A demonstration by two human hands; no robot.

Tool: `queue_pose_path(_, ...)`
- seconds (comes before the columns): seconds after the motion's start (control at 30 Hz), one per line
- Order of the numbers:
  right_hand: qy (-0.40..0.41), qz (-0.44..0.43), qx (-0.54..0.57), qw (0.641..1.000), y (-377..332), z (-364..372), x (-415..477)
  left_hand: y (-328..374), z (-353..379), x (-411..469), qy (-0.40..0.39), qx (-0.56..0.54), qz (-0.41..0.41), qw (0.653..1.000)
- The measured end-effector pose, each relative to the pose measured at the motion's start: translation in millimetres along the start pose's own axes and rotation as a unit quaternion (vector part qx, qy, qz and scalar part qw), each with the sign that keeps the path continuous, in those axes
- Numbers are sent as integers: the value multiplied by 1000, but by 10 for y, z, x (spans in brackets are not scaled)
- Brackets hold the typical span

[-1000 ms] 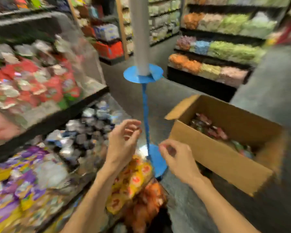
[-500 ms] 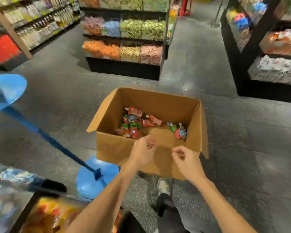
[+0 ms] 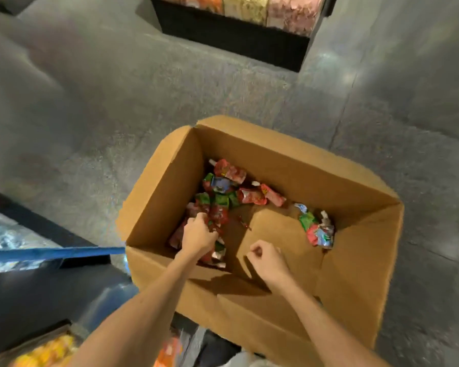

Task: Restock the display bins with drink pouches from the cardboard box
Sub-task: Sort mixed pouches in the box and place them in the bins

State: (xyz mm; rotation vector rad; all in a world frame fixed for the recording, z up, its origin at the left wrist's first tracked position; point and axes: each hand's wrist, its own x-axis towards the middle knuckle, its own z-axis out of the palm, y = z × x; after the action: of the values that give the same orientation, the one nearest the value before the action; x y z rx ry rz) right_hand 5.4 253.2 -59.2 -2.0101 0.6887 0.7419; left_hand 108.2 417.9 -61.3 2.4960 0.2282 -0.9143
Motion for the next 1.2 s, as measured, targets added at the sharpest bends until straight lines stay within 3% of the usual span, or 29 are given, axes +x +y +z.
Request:
queue_pose_path(0.1,-39,47,15,998,-135,145,439,-31,-87,447,-33,62,9,998)
queue_pose_path(0.23,-60,107,113,986,-289,384,1048,-44,-98,900,-176,101,-35,979)
queue_pose_path(0.3,-70,133,146,978,-341,514,1320,28,-117,1084,-205,162,-23,965)
queue_pose_path(0.37,-67,146,168,973,-403,621,1568,24,-82,1366,-184,53,-80,978)
queue_pose_path(0.43,-52,179,185,965,-472,701,1750,59,-56,1664,-156,13,-29,987)
queue_pose_path(0.53,-57,236,183,953,-525,771,1940,117,90,1889,-87,-113,-63,988)
queue_pose_path(0.67,-45,266,153,951,-510,823,2076,160,267,1919,-26,-167,-70,983)
queue_pose_path(0.87,-29,279,187,941,-421,863,2183,71,291,1866,10,-155,-51,987)
queue_pose_path(1.03,-60,300,311,900,-227,848,2025,127,358,2001,-45,-172,-69,982)
queue_pose_path(1.2,-57,313,380,869,-97,799,2024,95,410,1944,-116,7,-16,993)
